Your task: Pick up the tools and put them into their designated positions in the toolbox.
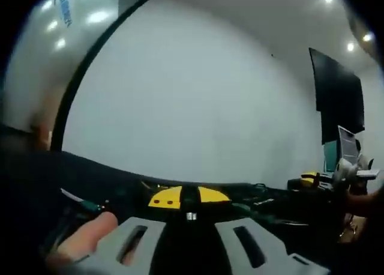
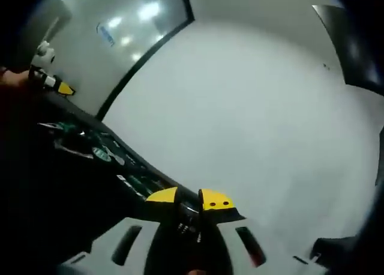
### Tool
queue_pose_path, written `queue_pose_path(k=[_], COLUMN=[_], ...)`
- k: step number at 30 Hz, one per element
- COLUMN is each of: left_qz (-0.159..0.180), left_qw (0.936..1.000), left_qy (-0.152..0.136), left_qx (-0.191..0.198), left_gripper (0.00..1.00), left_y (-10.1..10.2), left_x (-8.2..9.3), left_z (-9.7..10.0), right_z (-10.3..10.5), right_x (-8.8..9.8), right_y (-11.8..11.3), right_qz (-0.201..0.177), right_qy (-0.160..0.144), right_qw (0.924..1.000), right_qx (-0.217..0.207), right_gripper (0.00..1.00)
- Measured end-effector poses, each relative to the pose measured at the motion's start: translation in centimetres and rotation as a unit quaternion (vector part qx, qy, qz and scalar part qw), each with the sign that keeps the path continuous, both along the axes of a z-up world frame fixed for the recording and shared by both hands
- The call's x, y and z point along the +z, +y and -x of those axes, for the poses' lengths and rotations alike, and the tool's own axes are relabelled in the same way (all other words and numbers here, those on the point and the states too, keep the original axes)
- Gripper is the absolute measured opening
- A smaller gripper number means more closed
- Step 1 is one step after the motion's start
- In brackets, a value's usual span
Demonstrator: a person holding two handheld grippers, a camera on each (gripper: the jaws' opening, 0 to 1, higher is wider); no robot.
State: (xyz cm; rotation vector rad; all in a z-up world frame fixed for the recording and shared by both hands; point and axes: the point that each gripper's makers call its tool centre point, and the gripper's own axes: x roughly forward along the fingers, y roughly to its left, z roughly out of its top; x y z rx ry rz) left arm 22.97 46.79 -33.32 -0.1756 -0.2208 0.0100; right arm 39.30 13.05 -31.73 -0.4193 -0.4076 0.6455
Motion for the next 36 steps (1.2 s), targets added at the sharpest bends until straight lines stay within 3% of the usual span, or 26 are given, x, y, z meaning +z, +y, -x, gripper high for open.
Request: queue_pose_path(k=[11,15,25,36], left_qz=[0.001,-0.007,-0.001,-0.001], left_qw=[0.9999,0.9996,0.9996,0.9995], left_qy=[0.012,0.026,0.028,0.030], left_qx=[0.001,0.004,0.004,0.005], left_gripper=[0.09,0.09,0.09,0.09], left_y=[0.2,0.4,0.6,0.7], left_x=[-0.6,-1.1,-1.2,-1.4], left_z=[-0.2,-0.4,-0.4,-0.5], right_z=[0.3,0.0,-0.3,-0.1], right_x=[-0.7,-0.6,-0.4,-0.5], right_y=[0.4,0.1,-0.4,-0.3], right_qz=[0.019,0.013,-0.004,0.001], right_qy=[0.003,0.004,0.012,0.014], right_qw=[0.9998,0.9999,0.9999,0.9999], right_qx=[0.003,-0.002,-0.007,-0.009], right_gripper=[0.11,0.11,0.11,0.11])
